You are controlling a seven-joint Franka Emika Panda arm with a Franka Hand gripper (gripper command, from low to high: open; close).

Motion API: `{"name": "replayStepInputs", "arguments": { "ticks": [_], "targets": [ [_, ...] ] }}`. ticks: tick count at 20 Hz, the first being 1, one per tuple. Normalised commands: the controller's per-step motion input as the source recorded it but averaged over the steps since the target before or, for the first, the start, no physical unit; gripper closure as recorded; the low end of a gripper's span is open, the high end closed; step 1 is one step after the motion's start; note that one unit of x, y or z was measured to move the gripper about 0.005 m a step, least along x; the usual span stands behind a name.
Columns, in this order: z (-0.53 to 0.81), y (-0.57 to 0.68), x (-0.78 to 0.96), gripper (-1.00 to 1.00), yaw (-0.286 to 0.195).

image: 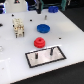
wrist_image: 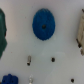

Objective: Insert the blue gear onto the right peg, followed by the red gear

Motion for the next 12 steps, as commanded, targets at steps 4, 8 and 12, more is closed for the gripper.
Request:
{"name": "replayStepInputs", "arguments": {
  "ticks": [4, 8, 12],
  "targets": [
    [-0.43, 0.20, -0.44, -1.00, 0.000],
    [-0.45, 0.16, -0.39, -1.00, 0.000],
    [-0.50, 0.10, -0.30, -1.00, 0.000]
  ]
}}
